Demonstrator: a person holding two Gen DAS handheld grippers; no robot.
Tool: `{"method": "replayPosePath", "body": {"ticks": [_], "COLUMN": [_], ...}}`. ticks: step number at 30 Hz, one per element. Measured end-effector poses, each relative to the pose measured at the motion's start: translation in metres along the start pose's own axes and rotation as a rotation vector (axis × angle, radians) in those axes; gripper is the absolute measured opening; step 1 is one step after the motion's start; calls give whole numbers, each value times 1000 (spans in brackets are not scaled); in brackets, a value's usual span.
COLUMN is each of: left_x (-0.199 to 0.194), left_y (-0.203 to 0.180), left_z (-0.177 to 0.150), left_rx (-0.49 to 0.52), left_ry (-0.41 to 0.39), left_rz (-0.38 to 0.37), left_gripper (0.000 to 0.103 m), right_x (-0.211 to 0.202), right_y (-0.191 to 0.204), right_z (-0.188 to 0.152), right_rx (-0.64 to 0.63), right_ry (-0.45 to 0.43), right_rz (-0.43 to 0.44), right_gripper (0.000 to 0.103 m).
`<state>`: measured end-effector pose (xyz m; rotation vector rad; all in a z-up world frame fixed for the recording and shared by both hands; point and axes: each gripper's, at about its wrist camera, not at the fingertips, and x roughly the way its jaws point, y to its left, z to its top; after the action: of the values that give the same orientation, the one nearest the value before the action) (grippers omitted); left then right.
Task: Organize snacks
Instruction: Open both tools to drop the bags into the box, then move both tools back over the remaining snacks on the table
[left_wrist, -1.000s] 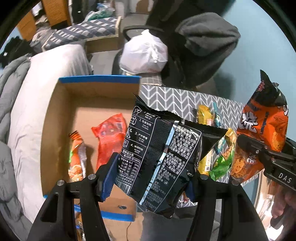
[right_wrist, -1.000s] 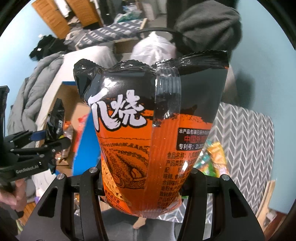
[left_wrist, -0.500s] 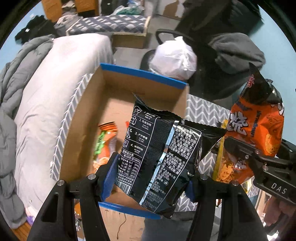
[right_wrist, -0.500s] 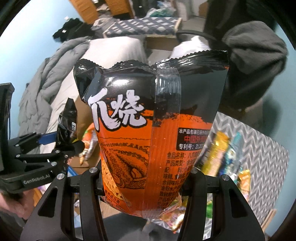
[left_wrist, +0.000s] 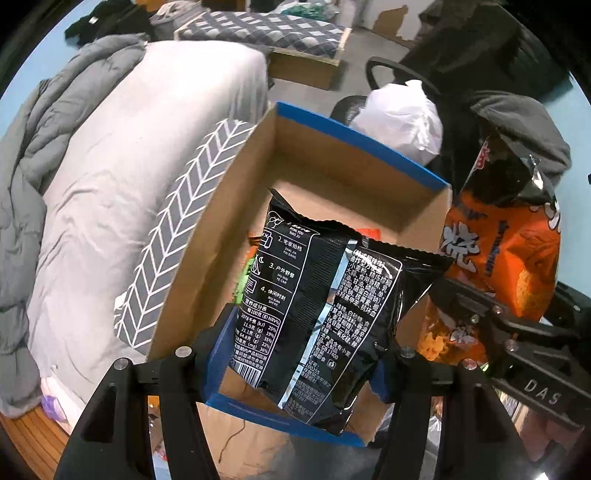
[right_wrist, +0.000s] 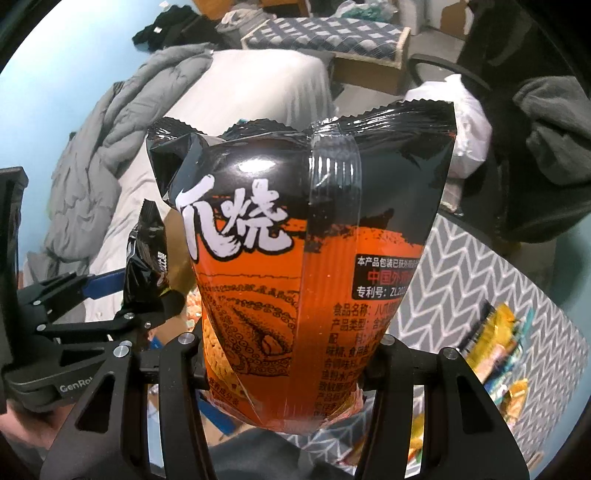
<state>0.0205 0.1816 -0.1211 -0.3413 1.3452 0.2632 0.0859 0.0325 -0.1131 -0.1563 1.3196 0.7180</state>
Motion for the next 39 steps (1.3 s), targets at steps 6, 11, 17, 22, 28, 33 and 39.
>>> {"method": "replayPosePath", "body": {"ticks": [6, 11, 17, 22, 28, 33, 39], "left_x": [11, 12, 12, 10, 5, 0, -4], "left_y": [14, 20, 24, 25, 21, 13, -6], "left_z": [6, 8, 8, 6, 5, 4, 0], "left_rx": [-54, -91, -113, -108, -107, -94, -70], "left_ry": [23, 26, 29, 29, 29, 32, 36], "left_rz": [21, 34, 31, 29, 4, -12, -27], "left_gripper": [63, 64, 77, 79, 79, 79, 79], "right_x": [18, 26, 20, 13, 2, -7, -17], "right_y": [13, 21, 24, 21, 16, 7, -6], "right_z": [10, 17, 22, 26, 25, 19, 9], "right_rx": [-27, -49, -43, -21, -3, 8, 25], "right_ry": [27, 59, 31, 23, 0, -12, -20], "right_rz": [9, -6, -25, -24, -32, -43, -55], "right_gripper": [52, 55, 73, 74, 74, 74, 74]}}
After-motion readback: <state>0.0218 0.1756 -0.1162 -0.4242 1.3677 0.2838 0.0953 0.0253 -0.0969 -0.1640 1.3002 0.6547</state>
